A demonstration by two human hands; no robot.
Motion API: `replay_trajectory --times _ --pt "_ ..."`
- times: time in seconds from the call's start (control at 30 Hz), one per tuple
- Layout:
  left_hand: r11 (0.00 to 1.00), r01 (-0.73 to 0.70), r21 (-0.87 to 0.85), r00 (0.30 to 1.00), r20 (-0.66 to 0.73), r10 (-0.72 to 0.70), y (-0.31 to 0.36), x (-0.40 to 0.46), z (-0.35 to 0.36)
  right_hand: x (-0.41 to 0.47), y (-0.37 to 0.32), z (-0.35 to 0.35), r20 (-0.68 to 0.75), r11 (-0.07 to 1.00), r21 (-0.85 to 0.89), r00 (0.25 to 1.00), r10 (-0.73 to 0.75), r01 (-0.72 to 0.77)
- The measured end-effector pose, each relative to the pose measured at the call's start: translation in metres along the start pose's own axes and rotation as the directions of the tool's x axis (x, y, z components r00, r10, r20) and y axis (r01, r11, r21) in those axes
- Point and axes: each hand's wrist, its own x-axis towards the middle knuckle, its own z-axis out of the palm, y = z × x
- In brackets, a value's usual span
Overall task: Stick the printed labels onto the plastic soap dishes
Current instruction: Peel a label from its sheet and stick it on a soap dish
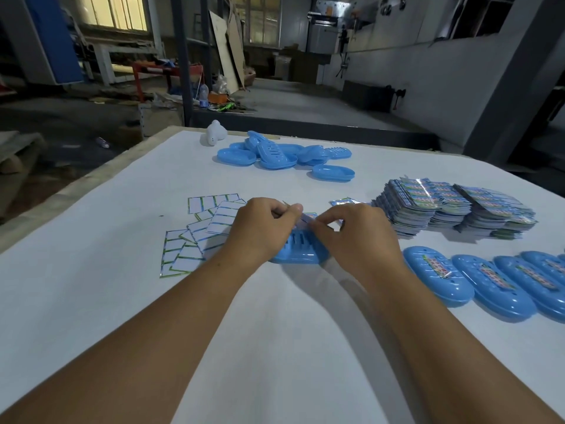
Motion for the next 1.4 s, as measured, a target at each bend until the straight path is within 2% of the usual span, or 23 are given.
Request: replay_trajectory --times 0.13,0.2,0.27,0.33,0.4,0.47,0.67,0.8,0.83,0.87,0.93,1.0,1.13,1.3,1.4 --pt "0.982 0.087 -0.165 0.995 -0.030 -0.093 0.003 0.005 -0.005 -0.001 -0.007 0.003 0.053 0.982 0.123 0.987 -0.154 0.146" --pt "0.975 0.084 -0.206 0.995 -0.033 -0.093 0.004 0.006 -0.008 -0.003 -0.012 0.004 0.023 0.959 0.228 0.983 -0.181 0.171" --pt "0.968 0.060 -0.245 0.998 -0.012 -0.065 0.005 0.005 -0.010 -0.002 -0.013 0.003 -0.058 0.941 0.326 0.995 -0.076 0.091" --pt "0.963 0.043 -0.266 0.999 0.029 -0.037 0.007 0.004 -0.009 0.001 -0.012 -0.002 -0.074 0.901 0.430 0.992 0.106 -0.065" --pt "0.960 0.038 -0.276 0.997 0.076 -0.017 0.008 0.001 -0.007 0.004 -0.010 -0.007 0.010 0.756 0.626 0.972 0.237 -0.191" --pt "0.956 0.027 -0.293 0.996 0.092 0.000 0.009 0.000 -0.005 0.005 -0.012 -0.010 0.095 0.587 0.772 0.958 0.272 -0.243" --pt "0.917 0.017 -0.399 0.998 0.067 0.011 0.014 0.001 -0.008 0.005 -0.015 -0.010 0.133 0.530 0.803 0.949 0.285 -0.272" --pt "0.907 0.034 -0.420 0.997 0.080 0.000 0.015 0.000 -0.009 0.006 -0.019 -0.012 0.254 0.296 0.887 0.910 0.328 -0.355" --pt "0.899 0.041 -0.436 0.997 0.070 -0.012 0.014 0.001 -0.009 0.005 -0.019 -0.012 0.291 0.291 0.877 0.905 0.311 -0.382" --pt "0.895 0.048 -0.444 0.998 0.055 -0.026 0.014 0.002 -0.009 0.005 -0.018 -0.012 0.312 0.348 0.847 0.907 0.284 -0.401" --pt "0.903 0.048 -0.427 0.999 0.027 -0.040 0.015 0.004 -0.010 0.004 -0.015 -0.010 0.317 0.528 0.753 0.920 0.232 -0.392" --pt "0.909 0.032 -0.415 0.999 0.035 -0.019 0.016 0.004 -0.010 0.005 -0.013 -0.009 0.301 0.592 0.715 0.928 0.221 -0.373" --pt "0.928 -0.014 -0.372 0.989 0.134 0.068 0.018 -0.003 -0.010 0.006 -0.012 -0.011 0.288 0.547 0.764 0.939 0.188 -0.344" --pt "0.914 0.008 -0.406 1.000 0.024 0.002 0.020 0.000 -0.013 0.008 -0.011 -0.009 0.258 0.512 0.789 0.939 0.226 -0.340" --pt "0.915 0.012 -0.403 1.000 0.023 -0.003 0.021 0.000 -0.014 0.009 -0.009 -0.011 0.253 0.512 0.789 0.938 0.236 -0.341"
